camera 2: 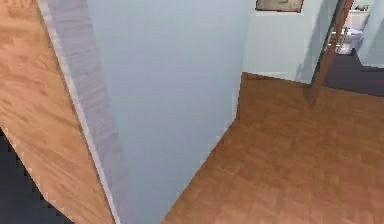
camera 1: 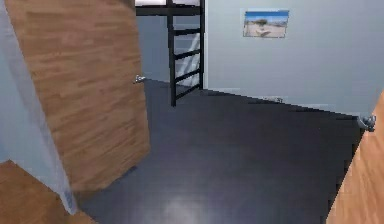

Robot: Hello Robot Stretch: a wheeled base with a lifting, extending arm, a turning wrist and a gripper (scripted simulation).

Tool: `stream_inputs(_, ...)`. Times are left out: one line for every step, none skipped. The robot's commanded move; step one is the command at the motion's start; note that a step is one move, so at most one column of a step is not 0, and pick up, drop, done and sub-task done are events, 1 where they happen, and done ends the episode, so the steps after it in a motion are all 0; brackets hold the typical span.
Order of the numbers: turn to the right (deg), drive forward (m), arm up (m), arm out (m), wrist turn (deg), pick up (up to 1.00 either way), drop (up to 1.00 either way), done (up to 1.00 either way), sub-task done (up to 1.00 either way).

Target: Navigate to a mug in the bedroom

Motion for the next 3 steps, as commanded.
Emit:
stream_inputs(0.0,1.0,0.0,0.0,0.0,0.0,0.0,0.0,0.0)
stream_inputs(0.0,0.95,0.0,0.0,0.0,0.0,0.0,0.0,0.0)
stream_inputs(-9.0,0.0,0.0,0.0,0.0,0.0,0.0,0.0,0.0)
